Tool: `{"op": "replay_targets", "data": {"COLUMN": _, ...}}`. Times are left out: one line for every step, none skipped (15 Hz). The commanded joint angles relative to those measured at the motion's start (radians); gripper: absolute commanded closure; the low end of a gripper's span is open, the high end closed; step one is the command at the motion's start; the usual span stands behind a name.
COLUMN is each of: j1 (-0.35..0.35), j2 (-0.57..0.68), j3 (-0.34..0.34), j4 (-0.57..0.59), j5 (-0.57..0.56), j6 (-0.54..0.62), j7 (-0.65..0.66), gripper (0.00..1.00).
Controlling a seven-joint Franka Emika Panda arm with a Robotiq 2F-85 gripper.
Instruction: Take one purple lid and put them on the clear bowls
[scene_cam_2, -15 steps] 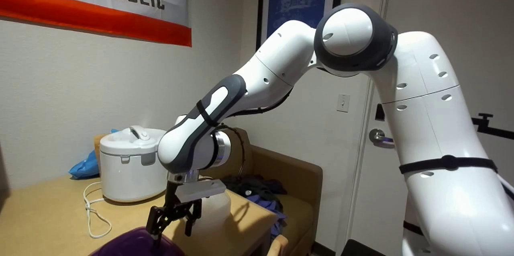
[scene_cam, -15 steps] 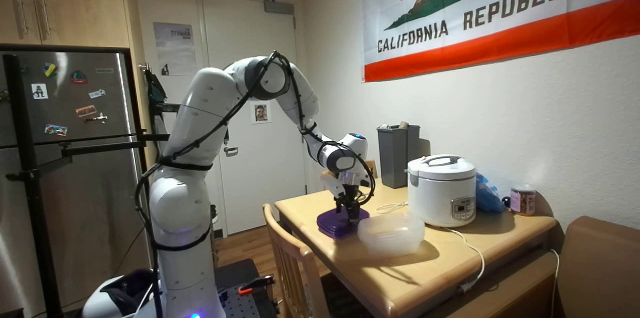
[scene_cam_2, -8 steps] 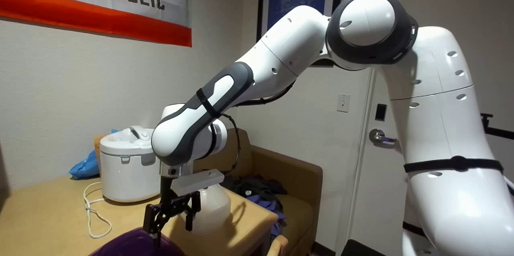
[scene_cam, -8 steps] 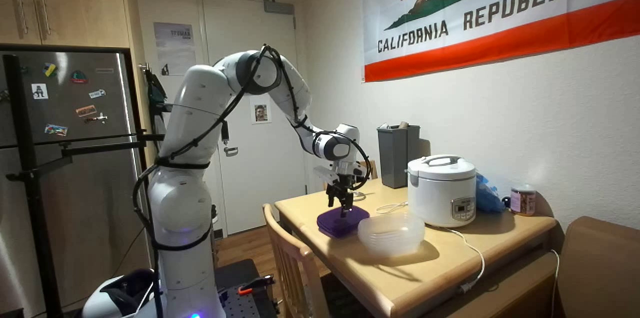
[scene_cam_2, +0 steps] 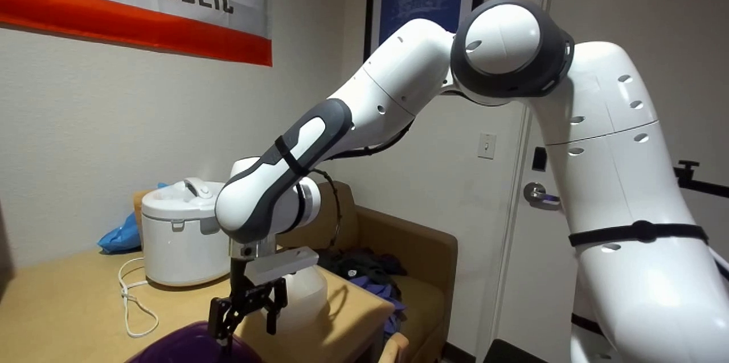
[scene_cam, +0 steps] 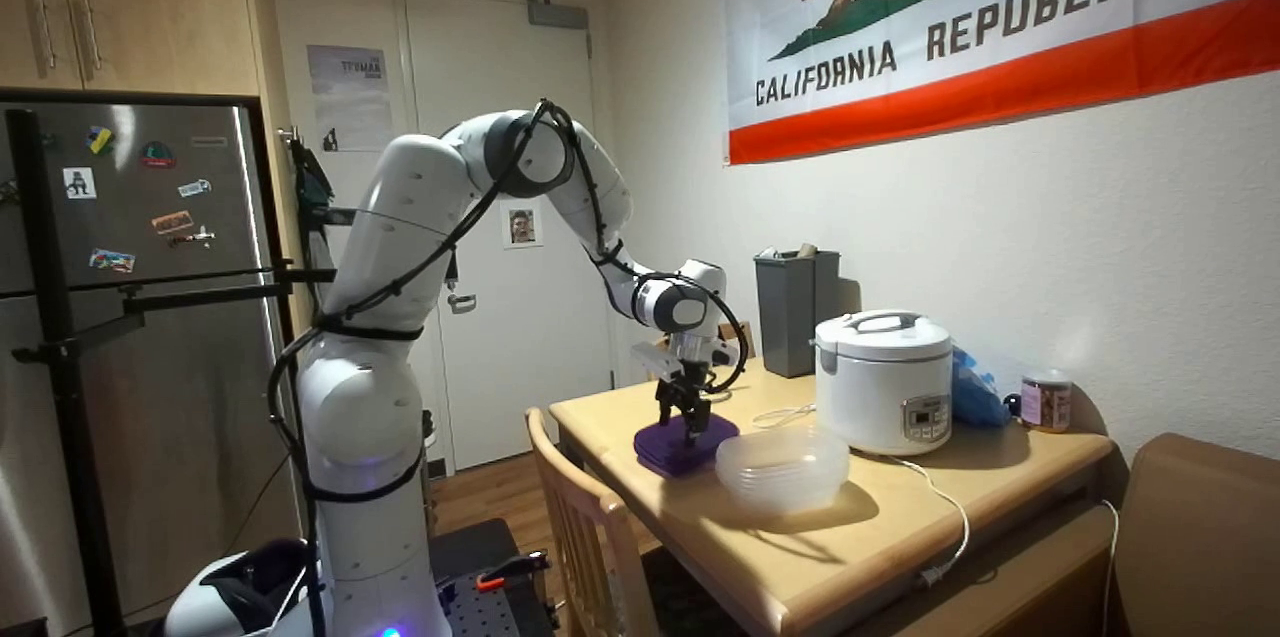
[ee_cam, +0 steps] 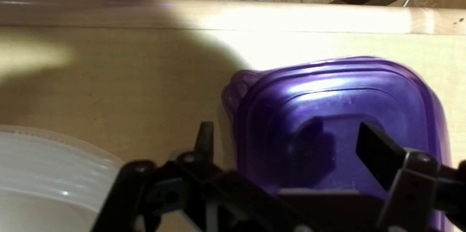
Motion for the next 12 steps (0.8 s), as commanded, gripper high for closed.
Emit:
{"op": "replay_targets", "data": {"j1": -0.024, "j2": 0.077, "j3": 0.000, "j4": 0.038, "j5": 0.033, "j6": 0.013, "j7": -0.049, "gripper": 0.00}}
{"op": "replay_targets", "data": {"j1": -0.032, "j2": 0.095, "j3": 0.004, "j4": 0.043, "j5": 0.046, "j6": 0.020, "j7": -0.064, "gripper": 0.00}}
{"op": "replay_targets", "data": {"j1": -0.041, "j2": 0.114, "j3": 0.009, "j4": 0.045, "j5": 0.063, "j6": 0.030, "j7": -0.075, "gripper": 0.00}}
{"op": "replay_targets", "data": {"j1": -0.051, "j2": 0.129, "j3": 0.016, "j4": 0.048, "j5": 0.084, "j6": 0.042, "j7": -0.091, "gripper": 0.00}}
{"op": "replay_targets", "data": {"j1": -0.060, "j2": 0.141, "j3": 0.023, "j4": 0.049, "j5": 0.108, "j6": 0.055, "j7": -0.109, "gripper": 0.00}}
{"op": "replay_targets", "data": {"j1": -0.068, "j2": 0.150, "j3": 0.028, "j4": 0.050, "j5": 0.128, "j6": 0.064, "j7": -0.124, "gripper": 0.00}}
{"op": "replay_targets", "data": {"j1": -0.075, "j2": 0.154, "j3": 0.032, "j4": 0.049, "j5": 0.147, "j6": 0.073, "j7": -0.138, "gripper": 0.25}}
{"op": "replay_targets", "data": {"j1": -0.082, "j2": 0.153, "j3": 0.037, "j4": 0.045, "j5": 0.167, "j6": 0.080, "j7": -0.152, "gripper": 0.26}}
{"op": "replay_targets", "data": {"j1": -0.089, "j2": 0.145, "j3": 0.041, "j4": 0.037, "j5": 0.188, "j6": 0.087, "j7": -0.163, "gripper": 0.34}}
{"op": "replay_targets", "data": {"j1": -0.097, "j2": 0.138, "j3": 0.045, "j4": 0.030, "j5": 0.207, "j6": 0.092, "j7": -0.175, "gripper": 0.41}}
{"op": "replay_targets", "data": {"j1": -0.104, "j2": 0.128, "j3": 0.048, "j4": 0.020, "j5": 0.225, "j6": 0.099, "j7": -0.182, "gripper": 0.51}}
{"op": "replay_targets", "data": {"j1": -0.111, "j2": 0.121, "j3": 0.050, "j4": 0.011, "j5": 0.240, "j6": 0.104, "j7": -0.191, "gripper": 0.57}}
